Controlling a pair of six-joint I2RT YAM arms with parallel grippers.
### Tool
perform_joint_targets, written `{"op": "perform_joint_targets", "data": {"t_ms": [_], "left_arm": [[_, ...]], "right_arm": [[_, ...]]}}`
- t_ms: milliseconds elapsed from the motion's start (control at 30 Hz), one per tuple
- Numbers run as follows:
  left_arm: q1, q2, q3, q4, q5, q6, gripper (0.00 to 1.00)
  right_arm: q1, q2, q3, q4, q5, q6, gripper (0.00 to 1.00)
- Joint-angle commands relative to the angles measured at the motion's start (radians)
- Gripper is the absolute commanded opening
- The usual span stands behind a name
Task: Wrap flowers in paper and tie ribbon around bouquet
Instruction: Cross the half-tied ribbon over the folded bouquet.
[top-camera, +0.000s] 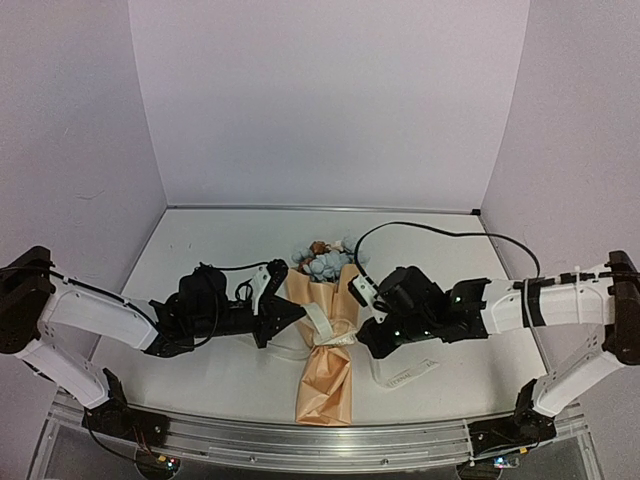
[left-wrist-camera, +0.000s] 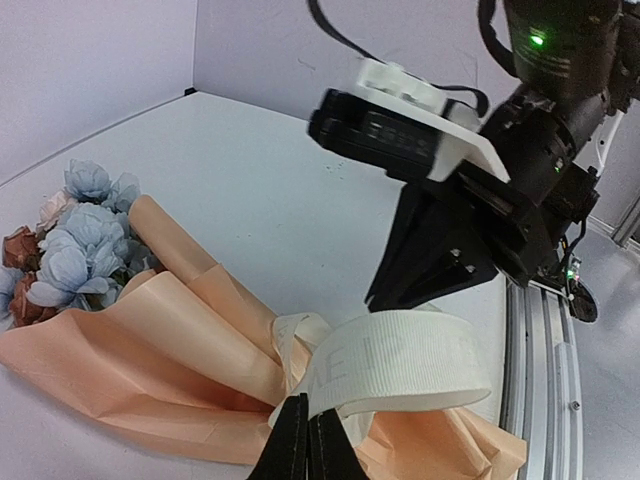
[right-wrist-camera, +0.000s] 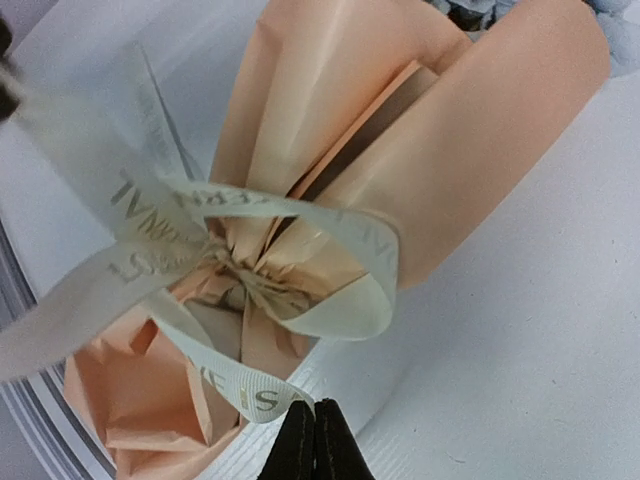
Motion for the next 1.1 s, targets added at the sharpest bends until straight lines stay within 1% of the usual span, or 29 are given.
{"op": "perform_joint_targets", "data": {"t_ms": [0,100,267,567,733,900,1067], "left_arm": [[0.005,-0.026,0.005,-0.022,0.031,0.007,0.02],[0.004,-0.024,0.013,-0.031,0.042,0.012,0.02],[0.005,-0.028,0.021,-0.04,0.059,0.014,0.02],[-0.004,-0.044,0.05,-0.105,0.157,0.013,0.04],[-0.063,-0.053,0.111,-0.227,0.163,0.066,0.05],[-0.133,-0.021,0.19,-0.354,0.163,0.139,0.06],[-0.16,0.017,0.234,-0.392,0.175,0.153,0.06]], "right_arm": [[-0.026,0.061,0.104,-0.021,-0.092,0.153,0.0],[-0.028,0.094,0.137,-0.037,-0.118,0.184,0.0],[-0.043,0.149,0.149,-0.034,-0.114,0.233,0.0],[-0.092,0.256,0.182,0.062,-0.168,0.345,0.0],[-0.107,0.282,0.188,0.098,-0.175,0.382,0.0],[-0.112,0.28,0.198,0.113,-0.192,0.398,0.0],[-0.117,0.279,0.205,0.116,-0.21,0.395,0.0]]}}
